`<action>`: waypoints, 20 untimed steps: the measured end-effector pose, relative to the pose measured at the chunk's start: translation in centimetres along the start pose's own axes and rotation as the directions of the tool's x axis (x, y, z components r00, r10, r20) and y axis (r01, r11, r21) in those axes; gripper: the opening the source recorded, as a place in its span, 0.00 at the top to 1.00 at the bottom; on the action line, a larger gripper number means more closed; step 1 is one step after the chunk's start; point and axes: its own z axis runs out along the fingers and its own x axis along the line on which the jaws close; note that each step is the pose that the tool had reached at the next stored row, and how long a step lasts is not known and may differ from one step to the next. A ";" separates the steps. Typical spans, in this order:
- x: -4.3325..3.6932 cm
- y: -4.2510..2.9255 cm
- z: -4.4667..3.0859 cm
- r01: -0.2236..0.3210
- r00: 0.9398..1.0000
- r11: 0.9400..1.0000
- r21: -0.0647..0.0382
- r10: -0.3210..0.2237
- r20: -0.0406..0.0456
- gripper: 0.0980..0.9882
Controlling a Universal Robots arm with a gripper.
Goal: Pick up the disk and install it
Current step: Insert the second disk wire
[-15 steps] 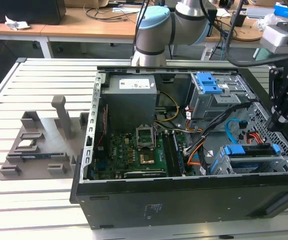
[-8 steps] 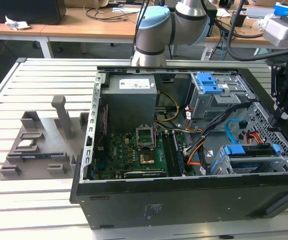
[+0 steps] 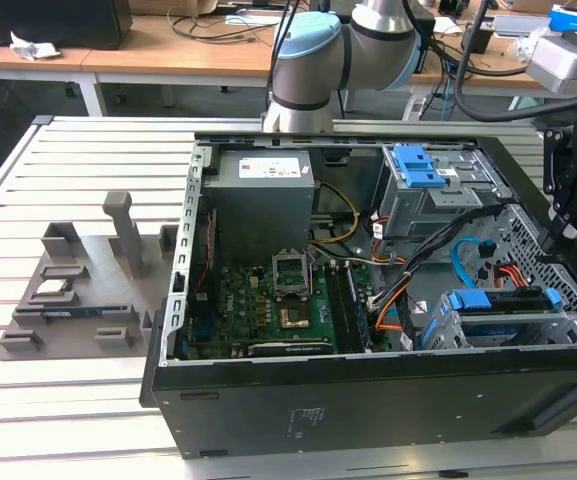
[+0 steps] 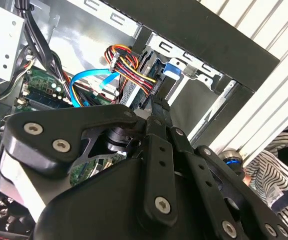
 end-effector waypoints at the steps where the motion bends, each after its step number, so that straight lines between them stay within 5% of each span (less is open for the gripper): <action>1: 0.00 0.00 0.00 0.000 1.000 1.000 0.000 0.000 0.000 0.92; 5: -0.10 0.26 -0.04 0.000 1.000 1.000 0.000 0.000 0.000 0.84; 8: -0.62 1.20 0.02 0.000 1.000 1.000 0.000 0.000 0.000 0.84; 11: -1.12 3.35 0.53 0.001 1.000 1.000 0.000 -0.001 -0.002 0.84; 20: -1.95 4.95 1.17 0.028 1.000 1.000 0.003 -0.028 -0.002 0.84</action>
